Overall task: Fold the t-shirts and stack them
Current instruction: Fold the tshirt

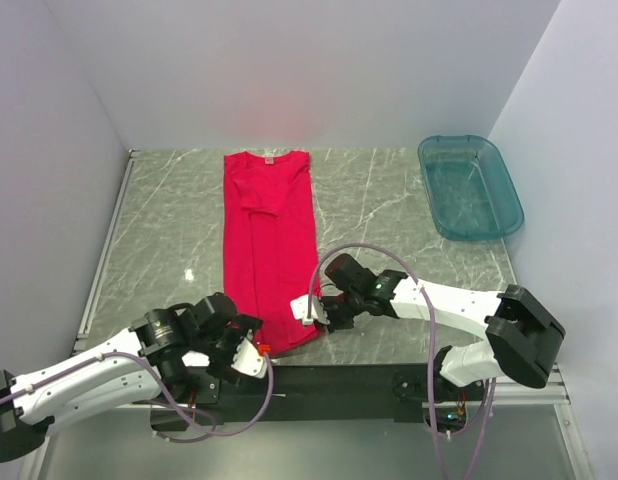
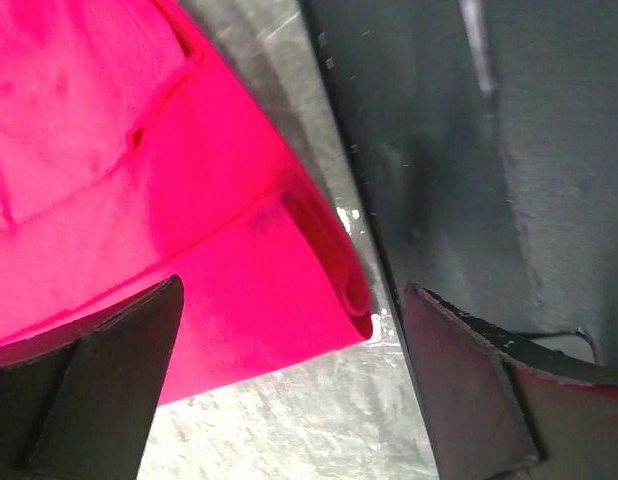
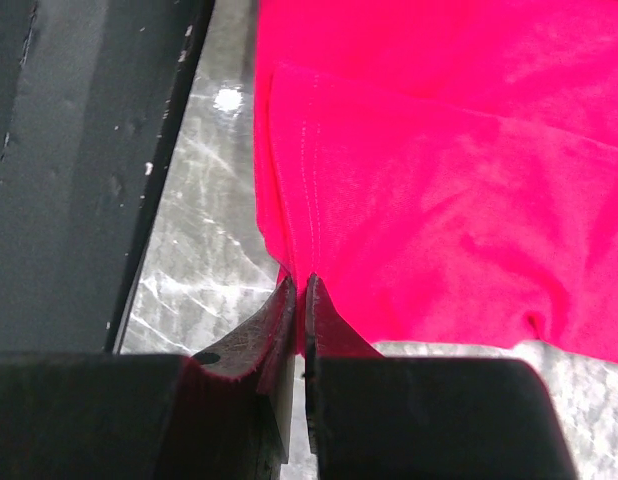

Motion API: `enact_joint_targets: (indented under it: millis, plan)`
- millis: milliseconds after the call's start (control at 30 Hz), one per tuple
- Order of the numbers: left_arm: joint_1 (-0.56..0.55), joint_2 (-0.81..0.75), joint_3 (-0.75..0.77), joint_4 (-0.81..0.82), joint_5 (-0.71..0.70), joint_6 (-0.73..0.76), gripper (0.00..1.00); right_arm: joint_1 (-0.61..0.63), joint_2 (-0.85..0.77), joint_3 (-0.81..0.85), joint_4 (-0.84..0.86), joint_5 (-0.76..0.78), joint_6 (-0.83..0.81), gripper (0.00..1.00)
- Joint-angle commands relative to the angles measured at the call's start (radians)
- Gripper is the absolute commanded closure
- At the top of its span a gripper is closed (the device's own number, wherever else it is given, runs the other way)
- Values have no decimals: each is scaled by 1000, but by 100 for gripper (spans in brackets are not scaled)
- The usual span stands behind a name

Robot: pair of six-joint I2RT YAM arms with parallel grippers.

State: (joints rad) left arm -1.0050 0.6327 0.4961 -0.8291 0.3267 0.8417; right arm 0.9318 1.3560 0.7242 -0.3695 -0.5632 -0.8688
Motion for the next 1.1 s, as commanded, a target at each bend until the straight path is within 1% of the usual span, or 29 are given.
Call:
enact_joint_targets:
  millis: [0,33,100,233,267,300,333,500,767,867,1067]
  plan:
    - [-9,47,-17,105,-83,-67,5,-16,-32,47,-8,-49,21,100]
    - [-15,74,-18,117,-83,-64,7,-16,-34,47,-8,-50,22,100]
    - [-32,82,-21,131,-83,-64,12,-17,-34,50,-8,-55,25,100]
    - [-53,99,-33,145,-87,-62,19,-27,-32,61,-12,-70,31,100]
    - [-55,99,-31,142,-86,-62,22,-34,-31,61,-14,-75,34,100]
    - [-57,105,-33,142,-86,-64,29,-34,-31,63,-16,-81,36,100]
    - [-60,113,-33,143,-87,-64,32,-39,-29,66,-14,-86,37,100]
    - [-83,145,-41,162,-100,-78,35,-50,-32,75,-22,-98,42,100]
    - [-133,219,-47,191,-91,-99,34,-53,-31,77,-25,-112,48,100]
    - [-159,249,-51,205,-112,-108,35,-51,-29,81,-25,-113,51,100]
    - [-170,275,-59,219,-150,-122,43,-57,-38,89,-25,-136,66,100]
